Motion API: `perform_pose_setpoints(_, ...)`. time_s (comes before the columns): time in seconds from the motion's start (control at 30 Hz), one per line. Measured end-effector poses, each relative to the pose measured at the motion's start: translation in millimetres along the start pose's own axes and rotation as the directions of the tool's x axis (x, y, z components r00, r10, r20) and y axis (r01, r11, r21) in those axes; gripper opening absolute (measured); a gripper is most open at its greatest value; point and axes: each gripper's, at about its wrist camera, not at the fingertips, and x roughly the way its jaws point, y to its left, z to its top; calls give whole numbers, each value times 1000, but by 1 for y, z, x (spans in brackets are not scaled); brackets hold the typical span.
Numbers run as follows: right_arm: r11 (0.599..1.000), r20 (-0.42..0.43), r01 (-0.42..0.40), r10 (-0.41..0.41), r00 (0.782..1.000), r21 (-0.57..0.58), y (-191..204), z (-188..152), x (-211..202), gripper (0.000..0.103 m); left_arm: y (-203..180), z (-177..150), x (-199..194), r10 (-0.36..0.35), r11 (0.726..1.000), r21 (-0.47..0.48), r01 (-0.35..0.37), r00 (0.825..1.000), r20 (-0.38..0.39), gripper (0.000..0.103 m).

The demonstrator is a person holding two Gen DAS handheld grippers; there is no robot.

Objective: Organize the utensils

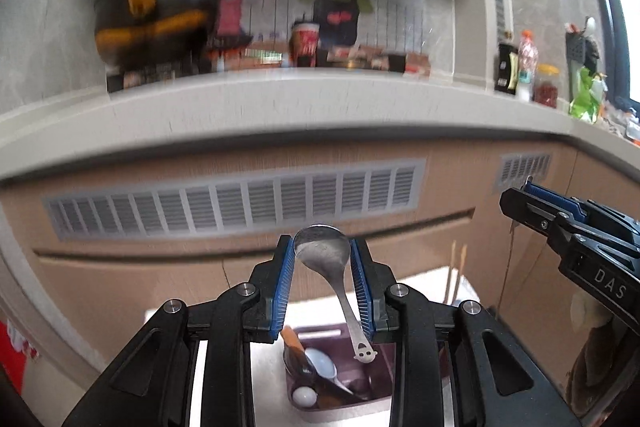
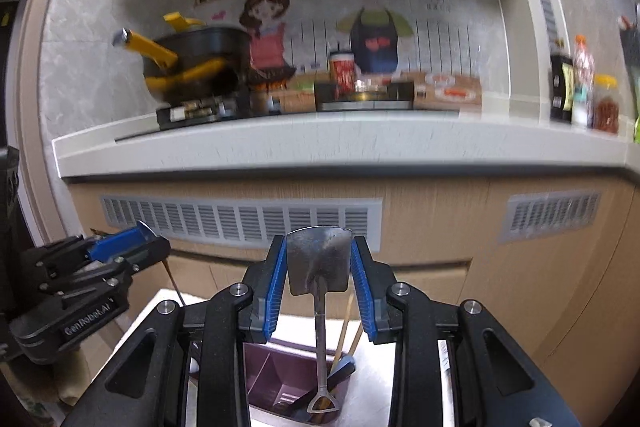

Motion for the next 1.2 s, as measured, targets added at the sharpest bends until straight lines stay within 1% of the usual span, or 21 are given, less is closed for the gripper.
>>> perform_pose_setpoints(0.2,999,-64,2,0,998,34,-1,-29,34,29,2,-36,39,-28,999,-41,24,994,-103,30)
perform_pose_setpoints(0.27,999,-96,-5,9,995,39,-1,-38,44,30,1,-47,48,-37,998,-49,30,990,-138,31)
perform_pose_setpoints(0.3,999,-117,-17,22,993,44,-2,-42,48,31,2,-52,53,-47,997,-65,37,986,-162,35)
perform_pose_setpoints(0.33,998,-142,-28,35,989,53,-4,-46,51,34,3,-56,55,-59,996,-76,46,982,-177,39)
perform_pose_setpoints(0.4,998,-164,-23,33,986,65,-7,-52,49,58,4,-62,51,-80,994,-95,63,978,-191,58)
perform_pose_setpoints(0.43,998,-159,-8,18,987,67,-9,-54,44,62,4,-64,46,-78,994,-94,62,980,-184,58)
perform_pose_setpoints(0.53,999,-146,22,-15,989,43,-10,-59,21,64,3,-70,18,-62,994,-94,48,986,-157,62)
perform_pose_setpoints(0.57,999,-144,33,-29,989,30,-10,-62,11,68,2,-74,7,-52,995,-98,37,988,-148,69)
perform_pose_setpoints(0.6,999,-141,46,-43,989,18,-10,-66,0,76,0,-80,-9,-35,995,-99,22,991,-131,77)
perform_pose_setpoints(0.63,998,-137,57,-55,989,11,-11,-71,-11,81,-3,-84,-19,-16,996,-94,5,993,-121,81)
perform_pose_setpoints(0.67,998,-132,66,-64,989,9,-12,-78,-26,91,-7,-90,-33,10,997,-81,-18,994,-107,83)
perform_pose_setpoints(0.7,998,-128,69,-68,990,10,-14,-85,-38,93,-11,-98,-46,28,997,-66,-34,996,-89,85)
perform_pose_setpoints(0.77,998,-136,68,-66,988,12,-16,-100,-57,93,-19,-111,-65,49,998,-37,-52,996,-68,87)
perform_pose_setpoints(0.83,997,-158,70,-64,985,29,-18,-114,-72,93,-27,-126,-81,75,997,-11,-76,995,-66,88)
perform_pose_setpoints(0.87,997,-166,72,-65,984,36,-18,-120,-78,93,-30,-134,-91,88,996,-12,-89,994,-70,91)
perform_pose_setpoints(0.9,996,-176,78,-69,982,45,-19,-129,-85,93,-32,-140,-98,93,995,-20,-95,993,-73,94)
perform_pose_setpoints(0.93,995,-184,88,-77,980,53,-20,-136,-91,93,-33,-147,-106,95,995,-35,-98,993,-74,95)
perform_pose_setpoints(1.0,991,-189,121,-109,976,52,-19,-152,-104,93,-35,-161,-120,110,991,-74,-115,991,-73,99)
perform_pose_setpoints(1.1,988,-195,150,-141,971,29,-16,-168,-120,93,-41,-182,-137,118,985,-112,-128,989,-94,103)
perform_pose_setpoints(1.17,987,-198,163,-157,968,14,-14,-175,-130,93,-45,-193,-148,122,984,-118,-134,987,-101,103)
perform_pose_setpoints(1.2,986,-198,169,-163,966,12,-14,-179,-135,94,-48,-198,-153,137,982,-118,-149,985,-101,103)
